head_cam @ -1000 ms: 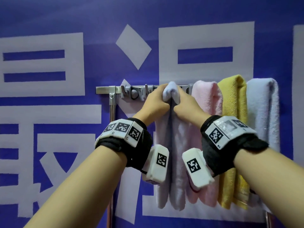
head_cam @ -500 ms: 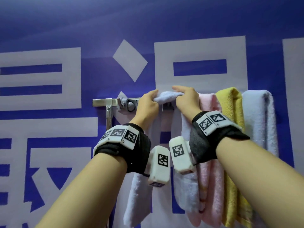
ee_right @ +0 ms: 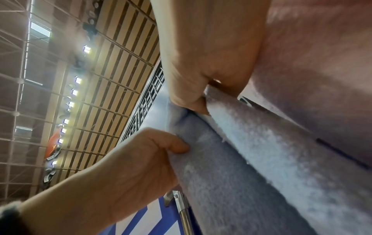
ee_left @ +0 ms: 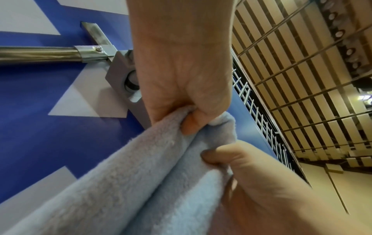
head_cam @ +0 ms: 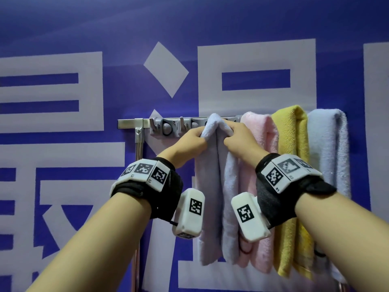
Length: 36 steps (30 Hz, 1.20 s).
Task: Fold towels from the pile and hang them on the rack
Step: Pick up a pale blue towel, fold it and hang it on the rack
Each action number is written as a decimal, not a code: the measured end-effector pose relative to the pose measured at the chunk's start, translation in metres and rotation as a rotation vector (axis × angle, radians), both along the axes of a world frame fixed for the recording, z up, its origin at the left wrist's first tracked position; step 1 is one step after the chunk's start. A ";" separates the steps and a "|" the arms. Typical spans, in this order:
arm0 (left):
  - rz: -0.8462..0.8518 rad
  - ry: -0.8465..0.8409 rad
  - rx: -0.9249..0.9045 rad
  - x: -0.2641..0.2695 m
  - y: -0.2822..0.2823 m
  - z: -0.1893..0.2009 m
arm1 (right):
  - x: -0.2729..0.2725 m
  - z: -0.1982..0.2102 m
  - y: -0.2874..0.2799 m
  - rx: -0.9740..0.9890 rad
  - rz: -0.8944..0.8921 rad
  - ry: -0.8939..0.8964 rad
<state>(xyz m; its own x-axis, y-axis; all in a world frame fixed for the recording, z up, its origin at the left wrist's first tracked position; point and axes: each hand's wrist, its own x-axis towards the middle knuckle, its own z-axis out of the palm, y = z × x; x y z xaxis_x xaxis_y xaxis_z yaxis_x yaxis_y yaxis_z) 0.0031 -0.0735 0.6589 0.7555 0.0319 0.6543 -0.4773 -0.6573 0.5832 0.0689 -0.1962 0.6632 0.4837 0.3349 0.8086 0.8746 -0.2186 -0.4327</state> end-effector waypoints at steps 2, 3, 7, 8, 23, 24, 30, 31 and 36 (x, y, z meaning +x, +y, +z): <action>-0.038 0.049 -0.028 -0.002 -0.003 -0.001 | -0.001 -0.004 -0.001 -0.007 0.033 0.008; -0.044 0.070 -0.036 -0.002 -0.004 -0.002 | -0.001 -0.006 -0.002 -0.011 0.049 0.021; 0.075 0.139 -0.053 0.002 -0.005 -0.016 | -0.002 -0.023 -0.007 -0.054 0.021 0.101; 0.094 0.168 -0.054 0.004 -0.006 -0.021 | -0.004 -0.028 -0.006 -0.057 0.004 0.126; 0.178 0.450 0.079 0.010 -0.009 -0.091 | -0.007 -0.105 -0.001 -0.124 -0.200 0.267; 0.186 0.453 0.086 0.011 -0.010 -0.095 | -0.007 -0.111 -0.001 -0.127 -0.204 0.276; 0.242 0.538 0.142 0.018 -0.006 -0.128 | -0.004 -0.152 0.004 -0.165 -0.243 0.388; 0.253 0.552 0.139 0.019 -0.005 -0.135 | -0.003 -0.158 0.005 -0.178 -0.264 0.398; 0.276 0.621 0.123 0.023 -0.001 -0.168 | 0.002 -0.187 0.005 -0.200 -0.303 0.403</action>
